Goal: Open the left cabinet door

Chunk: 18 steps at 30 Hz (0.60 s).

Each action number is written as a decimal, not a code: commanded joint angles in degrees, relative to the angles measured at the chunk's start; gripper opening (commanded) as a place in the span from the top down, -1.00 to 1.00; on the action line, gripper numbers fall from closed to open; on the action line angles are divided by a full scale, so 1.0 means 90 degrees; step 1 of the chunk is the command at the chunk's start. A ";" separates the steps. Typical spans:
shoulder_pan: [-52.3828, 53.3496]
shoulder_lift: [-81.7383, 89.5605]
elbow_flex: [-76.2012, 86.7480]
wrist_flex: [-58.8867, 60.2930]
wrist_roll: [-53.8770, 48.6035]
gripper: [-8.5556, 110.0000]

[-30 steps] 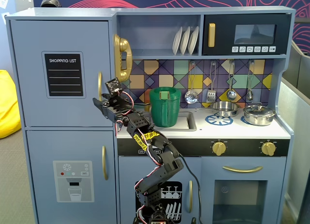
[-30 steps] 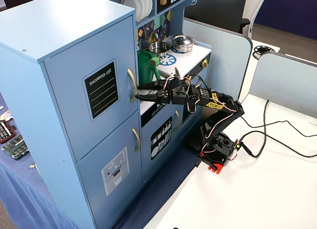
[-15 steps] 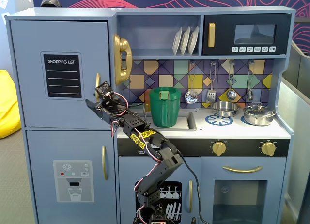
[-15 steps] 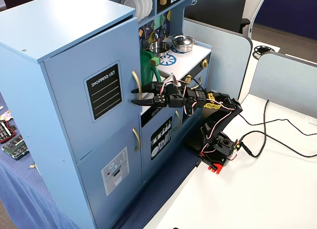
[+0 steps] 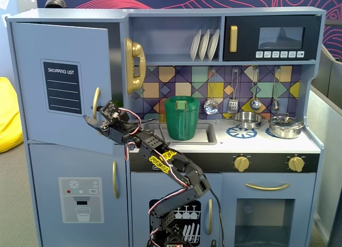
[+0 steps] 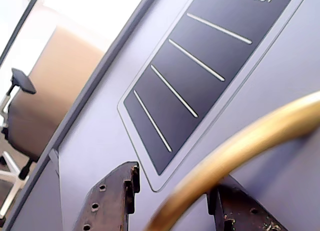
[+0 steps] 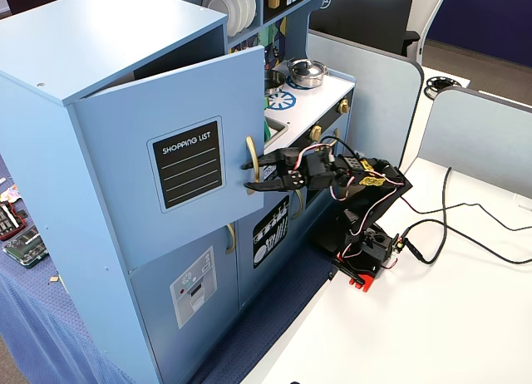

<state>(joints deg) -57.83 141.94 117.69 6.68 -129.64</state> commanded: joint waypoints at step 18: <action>0.2646 0.1729 0.0400 0.1172 0.1689 0.81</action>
<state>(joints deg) -39.38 158.73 123.57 16.96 -116.98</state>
